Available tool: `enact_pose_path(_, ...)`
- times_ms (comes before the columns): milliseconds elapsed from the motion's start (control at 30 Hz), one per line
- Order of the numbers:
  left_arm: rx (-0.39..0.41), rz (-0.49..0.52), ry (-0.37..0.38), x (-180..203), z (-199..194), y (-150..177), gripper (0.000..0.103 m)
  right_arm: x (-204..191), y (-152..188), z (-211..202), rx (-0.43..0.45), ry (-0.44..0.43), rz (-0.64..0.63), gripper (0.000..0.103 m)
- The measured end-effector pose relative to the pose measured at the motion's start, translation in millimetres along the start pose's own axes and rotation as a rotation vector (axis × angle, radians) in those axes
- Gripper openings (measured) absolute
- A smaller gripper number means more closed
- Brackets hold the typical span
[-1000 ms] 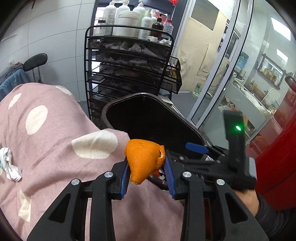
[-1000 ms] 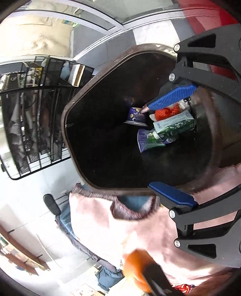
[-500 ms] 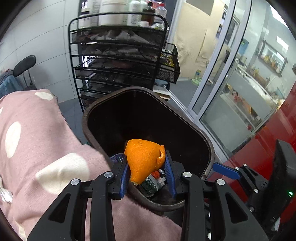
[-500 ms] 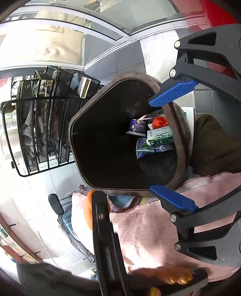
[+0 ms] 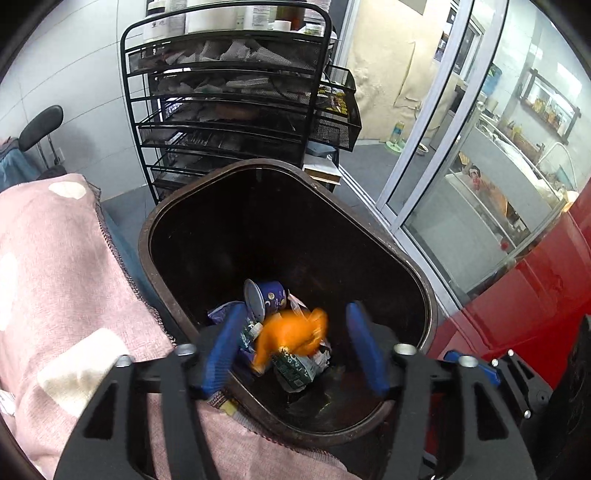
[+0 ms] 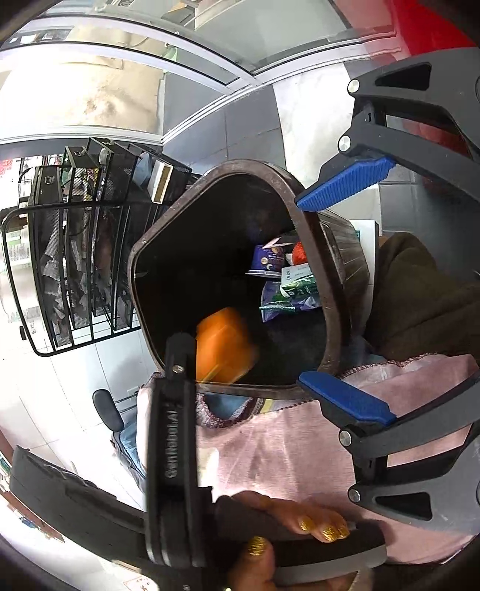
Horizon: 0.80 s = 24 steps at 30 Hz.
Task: Collect trash
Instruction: 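Move the left tool over the bin and release the orange peel, then move both tools back over the bedspread toward the tissues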
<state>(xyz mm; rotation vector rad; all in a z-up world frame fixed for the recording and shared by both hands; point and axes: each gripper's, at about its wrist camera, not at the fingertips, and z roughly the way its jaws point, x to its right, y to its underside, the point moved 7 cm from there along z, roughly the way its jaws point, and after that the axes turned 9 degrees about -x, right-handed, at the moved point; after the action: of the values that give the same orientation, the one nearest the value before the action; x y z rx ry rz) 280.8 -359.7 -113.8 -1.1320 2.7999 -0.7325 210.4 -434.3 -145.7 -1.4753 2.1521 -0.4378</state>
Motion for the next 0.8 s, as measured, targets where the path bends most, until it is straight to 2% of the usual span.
enact_pose_path(67, 0.008, -0.005, 0.002, 0.0, -1.0, -0.6, 0.077, -0.9, 0.9, -0.1, -0.002, -0.003, -0.002, 0.088)
enact_pose_path(167, 0.027, -0.009, -0.003, -0.2, -7.7, 0.4, 0.083, -2.9, 0.8, -1.2, 0.003, -0.005, -0.006, 0.088)
enact_pose_path(467, 0.144, -0.011, -0.008, -0.5, -52.3, 12.2, 0.089, -9.2, -0.2, -0.6, -0.002, 0.002, -0.019, 0.088)
enact_pose_path(800, 0.255, -0.046, -0.028, -15.7, -103.8, 43.1, 0.091, -26.6, -6.2, -7.2, 0.015, -0.003, -0.054, 0.088)
